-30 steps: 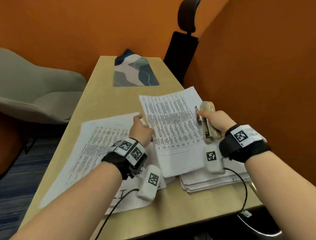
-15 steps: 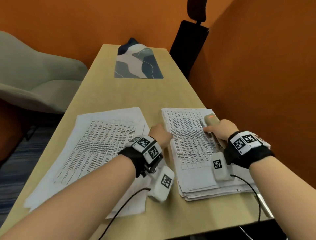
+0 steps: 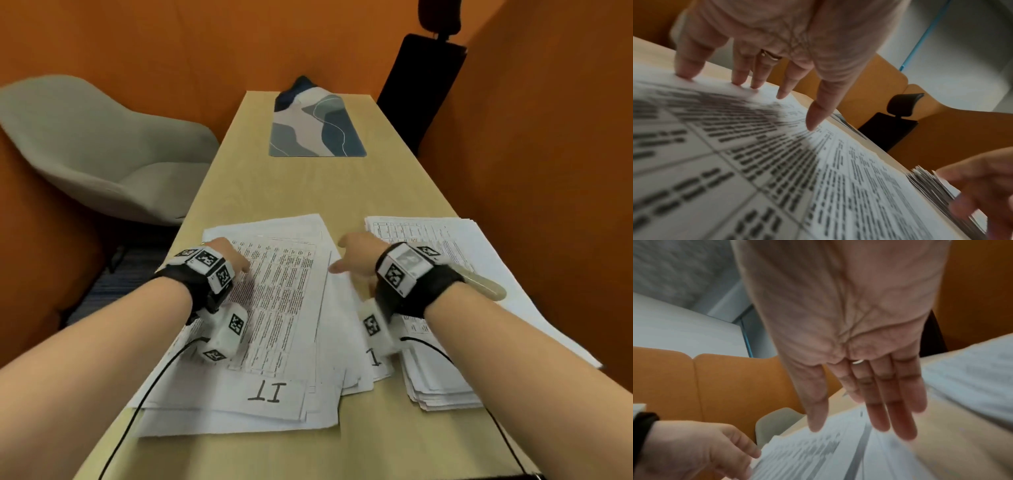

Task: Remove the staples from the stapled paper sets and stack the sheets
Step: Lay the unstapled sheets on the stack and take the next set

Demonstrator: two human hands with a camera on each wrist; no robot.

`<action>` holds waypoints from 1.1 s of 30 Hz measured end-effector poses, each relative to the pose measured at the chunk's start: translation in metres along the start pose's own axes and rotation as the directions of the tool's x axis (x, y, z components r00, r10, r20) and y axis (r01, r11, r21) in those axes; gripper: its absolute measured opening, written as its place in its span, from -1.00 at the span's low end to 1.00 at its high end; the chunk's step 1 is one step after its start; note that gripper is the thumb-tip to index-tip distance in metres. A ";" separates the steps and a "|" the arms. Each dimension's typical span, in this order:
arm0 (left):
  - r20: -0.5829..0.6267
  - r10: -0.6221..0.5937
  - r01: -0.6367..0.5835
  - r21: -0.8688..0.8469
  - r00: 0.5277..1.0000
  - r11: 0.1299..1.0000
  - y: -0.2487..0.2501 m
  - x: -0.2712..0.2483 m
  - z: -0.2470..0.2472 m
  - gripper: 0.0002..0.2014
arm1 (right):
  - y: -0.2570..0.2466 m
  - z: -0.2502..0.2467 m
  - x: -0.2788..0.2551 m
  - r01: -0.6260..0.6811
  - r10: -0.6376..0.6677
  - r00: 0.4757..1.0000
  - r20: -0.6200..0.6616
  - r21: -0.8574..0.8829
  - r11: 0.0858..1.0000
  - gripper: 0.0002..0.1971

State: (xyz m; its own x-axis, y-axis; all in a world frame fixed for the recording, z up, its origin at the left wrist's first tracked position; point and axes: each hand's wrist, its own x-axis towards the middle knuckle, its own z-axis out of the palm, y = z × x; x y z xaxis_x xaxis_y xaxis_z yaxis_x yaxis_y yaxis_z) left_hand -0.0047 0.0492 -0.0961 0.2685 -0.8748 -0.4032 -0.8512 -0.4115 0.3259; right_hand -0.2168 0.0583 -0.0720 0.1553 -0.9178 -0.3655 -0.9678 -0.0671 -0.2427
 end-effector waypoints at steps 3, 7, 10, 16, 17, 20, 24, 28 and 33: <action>-0.012 -0.057 0.056 -0.069 0.998 0.996 -0.013 0.005 -0.007 -0.74 | -0.016 0.012 0.015 0.001 -0.003 0.998 0.062 0.037 0.999 -0.50; 0.002 -0.078 0.078 -0.134 0.997 0.988 -0.027 0.009 -0.012 -0.75 | -0.020 0.021 0.024 -0.038 0.033 0.999 0.033 0.149 0.988 -0.70; -0.012 -0.072 0.067 -0.239 0.997 0.969 -0.039 0.012 -0.012 -0.47 | -0.019 0.025 0.029 -0.074 0.087 0.996 -0.038 0.266 0.961 -0.72; -0.068 -0.036 0.004 -0.424 0.997 0.906 -0.053 0.010 -0.008 -0.46 | -0.009 0.020 0.030 -0.102 0.198 0.973 -0.121 0.543 0.833 -0.85; -0.085 -0.027 -0.013 -0.431 0.996 0.902 -0.056 0.010 -0.008 -0.48 | -0.007 0.019 0.030 -0.084 0.198 0.971 -0.137 0.579 0.811 -0.76; -0.146 0.013 -0.075 -0.429 0.989 0.900 -0.059 0.010 -0.010 -0.57 | -0.005 0.016 0.024 -0.014 0.181 0.963 -0.199 0.635 0.773 -0.69; -0.222 0.065 -0.136 -0.319 0.973 0.938 -0.056 0.002 -0.010 -0.17 | -0.001 0.012 0.015 0.151 0.115 0.942 -0.317 0.703 0.695 -0.68; -0.391 0.241 -0.302 -0.103 0.888 0.948 -0.042 -0.015 -0.019 0.10 | 0.002 0.002 -0.003 0.303 0.035 0.924 -0.382 0.782 0.545 -0.68; -0.438 0.490 -0.474 0.154 0.754 0.867 -0.016 -0.040 -0.051 -0.26 | 0.001 -0.013 -0.024 0.388 -0.045 0.907 -0.419 0.789 0.476 -0.70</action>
State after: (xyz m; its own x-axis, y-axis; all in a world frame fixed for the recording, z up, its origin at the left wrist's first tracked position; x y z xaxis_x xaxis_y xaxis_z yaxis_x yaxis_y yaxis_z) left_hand 0.0215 0.0779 -0.0417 -0.0171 -0.9730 0.2303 -0.9345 0.0974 0.3423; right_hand -0.2241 0.0750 -0.0514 0.1008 -0.9933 0.0559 -0.2439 -0.0792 -0.9666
